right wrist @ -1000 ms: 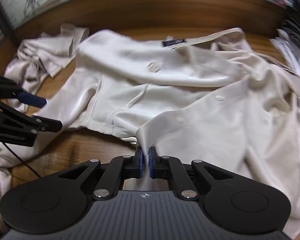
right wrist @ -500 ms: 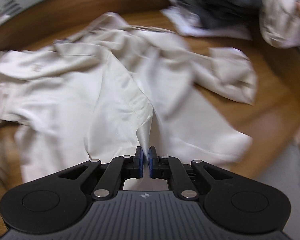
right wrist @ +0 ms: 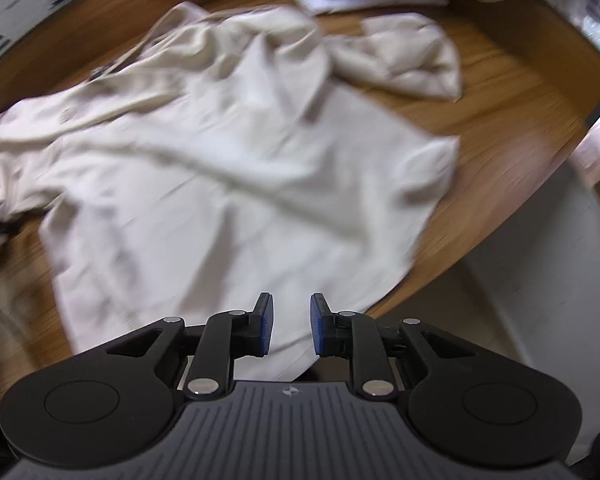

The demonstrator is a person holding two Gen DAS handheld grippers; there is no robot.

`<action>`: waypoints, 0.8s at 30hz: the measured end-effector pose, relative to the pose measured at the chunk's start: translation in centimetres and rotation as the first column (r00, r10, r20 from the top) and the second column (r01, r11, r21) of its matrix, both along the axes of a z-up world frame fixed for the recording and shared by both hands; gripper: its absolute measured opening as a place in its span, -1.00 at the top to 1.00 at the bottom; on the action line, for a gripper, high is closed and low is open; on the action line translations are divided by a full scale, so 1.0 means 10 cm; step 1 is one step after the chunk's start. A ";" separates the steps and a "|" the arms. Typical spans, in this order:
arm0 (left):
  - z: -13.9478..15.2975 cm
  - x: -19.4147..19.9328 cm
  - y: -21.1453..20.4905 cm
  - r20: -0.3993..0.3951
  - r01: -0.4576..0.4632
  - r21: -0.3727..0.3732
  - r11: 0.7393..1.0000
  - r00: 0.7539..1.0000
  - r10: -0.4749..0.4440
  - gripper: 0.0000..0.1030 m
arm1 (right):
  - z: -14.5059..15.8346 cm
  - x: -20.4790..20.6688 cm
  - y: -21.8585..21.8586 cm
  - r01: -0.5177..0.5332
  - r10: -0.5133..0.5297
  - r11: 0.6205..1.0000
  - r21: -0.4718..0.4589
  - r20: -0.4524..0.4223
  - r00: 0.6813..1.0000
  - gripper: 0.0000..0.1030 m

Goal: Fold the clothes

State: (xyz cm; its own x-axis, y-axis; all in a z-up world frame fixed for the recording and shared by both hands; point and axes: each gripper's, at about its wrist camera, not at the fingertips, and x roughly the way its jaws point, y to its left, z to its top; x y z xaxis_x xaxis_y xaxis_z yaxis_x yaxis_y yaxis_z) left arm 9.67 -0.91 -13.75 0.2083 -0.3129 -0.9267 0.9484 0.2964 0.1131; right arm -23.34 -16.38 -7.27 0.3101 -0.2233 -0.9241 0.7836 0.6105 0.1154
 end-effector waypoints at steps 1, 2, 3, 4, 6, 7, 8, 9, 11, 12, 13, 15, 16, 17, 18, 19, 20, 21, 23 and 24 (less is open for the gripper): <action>-0.01 0.00 0.00 0.005 0.008 0.000 1.000 1.000 -0.008 -0.03 | -0.02 0.02 0.10 -0.009 0.009 1.000 0.010 0.009 1.000 0.50; 0.00 -0.01 0.00 0.011 0.016 0.001 1.000 1.000 -0.016 -0.01 | -0.03 0.04 0.20 -0.013 0.013 1.000 0.021 0.017 1.000 0.45; 0.00 -0.01 0.00 0.017 0.024 0.002 1.000 1.000 -0.024 0.00 | -0.04 0.04 0.28 -0.015 0.014 0.999 0.031 0.024 1.000 0.44; 0.00 -0.01 -0.01 0.023 0.029 0.002 1.000 0.999 -0.029 0.02 | -0.06 0.05 0.35 -0.017 0.016 0.999 0.041 0.031 0.999 0.44; 0.00 0.00 -0.01 0.039 0.032 0.005 0.999 0.999 -0.032 0.07 | -0.10 0.07 0.48 -0.017 0.014 0.998 0.058 0.041 0.999 0.44; 0.00 0.00 -0.01 0.046 0.032 0.005 0.999 0.998 -0.032 0.10 | -0.11 0.08 0.53 -0.016 0.014 0.998 0.065 0.045 0.999 0.44; 0.01 0.01 -0.01 0.049 0.029 0.003 1.000 0.998 -0.029 0.13 | -0.13 0.08 0.57 -0.018 0.014 0.997 0.071 0.049 0.999 0.44; 0.02 0.02 -0.01 0.053 0.024 0.001 1.000 0.998 -0.024 0.15 | -0.14 0.08 0.60 -0.019 0.015 0.997 0.075 0.052 0.999 0.44; 0.02 0.03 -0.01 0.063 0.019 0.001 1.000 0.998 -0.019 0.19 | -0.16 0.10 0.66 -0.024 0.019 0.996 0.084 0.056 0.998 0.44; 0.02 0.04 -0.01 0.067 0.017 0.002 1.000 0.998 -0.017 0.20 | -0.17 0.10 0.68 -0.027 0.022 0.996 0.090 0.057 0.998 0.44; 0.01 0.05 -0.01 0.071 0.016 0.003 1.000 0.997 -0.016 0.21 | -0.19 0.10 0.70 -0.024 0.019 0.995 0.094 0.056 0.998 0.44; 0.00 0.06 -0.01 0.079 0.012 0.006 1.000 0.997 -0.012 0.26 | -0.23 0.07 0.73 -0.011 0.006 0.995 0.099 0.050 0.999 0.44; -0.01 0.06 -0.01 0.083 0.010 0.006 1.000 0.996 -0.010 0.28 | -0.26 0.06 0.73 0.002 -0.006 0.995 0.103 0.046 0.999 0.44; -0.01 0.07 -0.01 0.087 0.008 0.006 1.000 0.996 -0.008 0.31 | -0.30 0.04 0.72 0.017 -0.021 0.994 0.107 0.042 0.999 0.44; -0.01 0.07 -0.01 0.091 0.006 0.005 1.000 0.996 -0.007 0.32 | -0.34 0.03 0.72 0.030 -0.035 0.993 0.116 0.043 0.998 0.44; -0.01 0.08 -0.01 0.095 0.006 0.005 1.000 0.995 -0.006 0.35 | -0.37 0.02 0.72 0.042 -0.048 0.991 0.127 0.045 0.998 0.44; -0.01 0.08 -0.01 0.101 0.006 0.005 1.000 0.995 -0.007 0.40 | -0.40 0.01 0.72 0.054 -0.061 0.989 0.138 0.047 0.997 0.44; -0.01 0.08 -0.01 0.109 0.007 0.006 1.000 0.994 -0.008 0.40 | -0.43 0.00 0.72 0.064 -0.072 0.987 0.144 0.052 0.996 0.44; -0.02 0.08 -0.01 0.121 0.005 0.013 1.000 0.993 -0.007 0.41 | -0.47 -0.01 0.73 0.078 -0.087 0.984 0.158 0.053 0.995 0.44; -0.02 0.09 -0.02 0.122 0.004 0.016 1.000 0.993 -0.006 0.41 | -0.49 0.00 0.73 0.085 -0.094 0.982 0.166 0.050 0.994 0.44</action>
